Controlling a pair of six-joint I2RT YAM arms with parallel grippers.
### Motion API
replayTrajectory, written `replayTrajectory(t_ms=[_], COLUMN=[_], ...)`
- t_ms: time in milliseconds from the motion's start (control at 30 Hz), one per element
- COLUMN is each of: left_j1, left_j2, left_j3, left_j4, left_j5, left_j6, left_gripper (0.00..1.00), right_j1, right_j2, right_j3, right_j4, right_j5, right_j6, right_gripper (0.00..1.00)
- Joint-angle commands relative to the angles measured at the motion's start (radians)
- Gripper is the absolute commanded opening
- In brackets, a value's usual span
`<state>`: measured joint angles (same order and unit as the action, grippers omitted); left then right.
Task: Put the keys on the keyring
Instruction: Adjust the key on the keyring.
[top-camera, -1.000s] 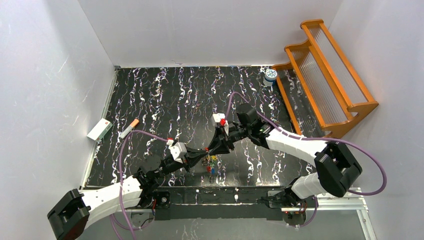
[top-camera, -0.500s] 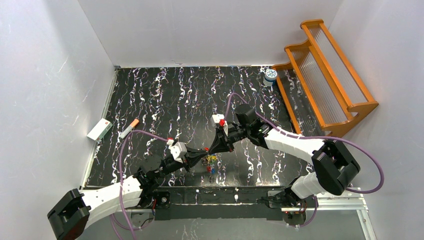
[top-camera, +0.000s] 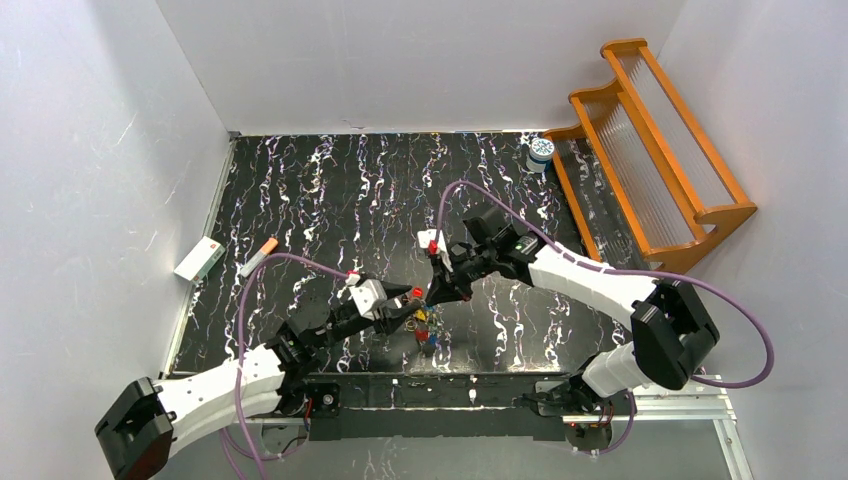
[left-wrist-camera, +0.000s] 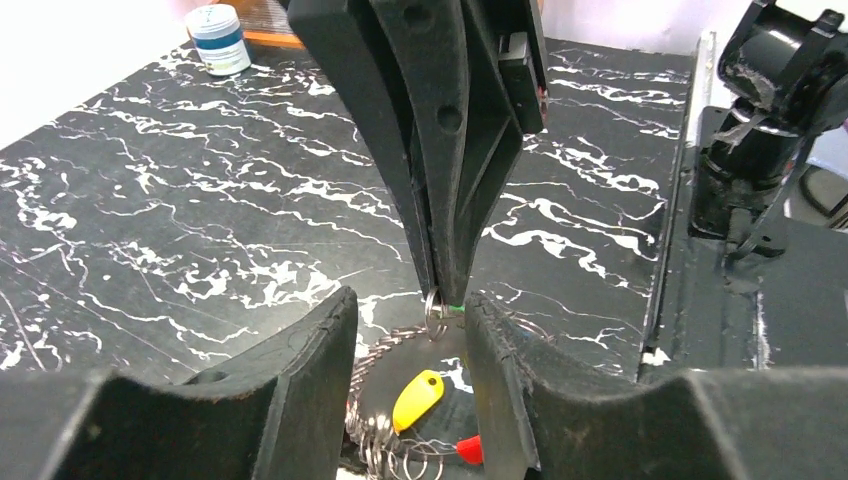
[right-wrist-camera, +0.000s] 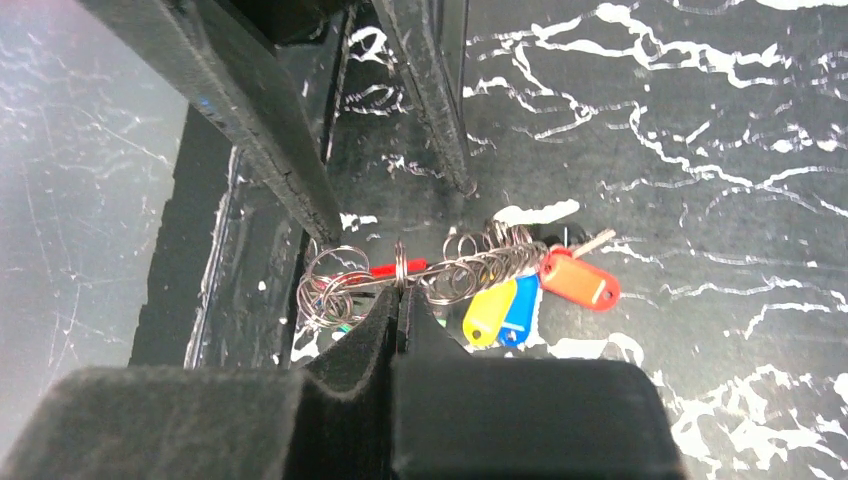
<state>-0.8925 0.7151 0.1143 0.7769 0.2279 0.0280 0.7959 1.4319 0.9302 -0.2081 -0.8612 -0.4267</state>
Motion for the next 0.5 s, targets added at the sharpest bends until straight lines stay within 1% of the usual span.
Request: replayTrajectory(t_ms=[0, 100, 200, 367, 467], left_j1=[-0.002, -0.003, -0.003, -0.002, -0.003], left_j2=[0.013, 0.023, 0.034, 0.061, 0.078], left_j3=[0.105, 0.143, 0.169, 0.202, 0.209], left_j4=[-0.219, -0.312, -0.37, -0.433, -0.445], left_j5=[0.004, 0.021, 0.041, 0.073, 0.087], left_j6=[0.138, 0.19, 0.233, 0.267, 0.272], left_gripper=[0.43, 0.43, 0.43, 0.41, 0.36], right_j1=[0.023, 0.061, 0.102, 0.139, 0.152], right_j2=[0.029, 0.058, 0.096, 0.143, 0.154], right_j3=[0.125, 0.178, 0.227, 0.277, 0.288], right_j4=[-0.224, -0.316, -0.382, -0.424, -0.423], right_j5=[0.111, 0.21, 0.288, 0.329, 0.333], right_j6=[-0.115, -0.148, -0.162, -0.159, -0.158], right_gripper=[0.01, 0.01, 0.01, 0.01, 0.01])
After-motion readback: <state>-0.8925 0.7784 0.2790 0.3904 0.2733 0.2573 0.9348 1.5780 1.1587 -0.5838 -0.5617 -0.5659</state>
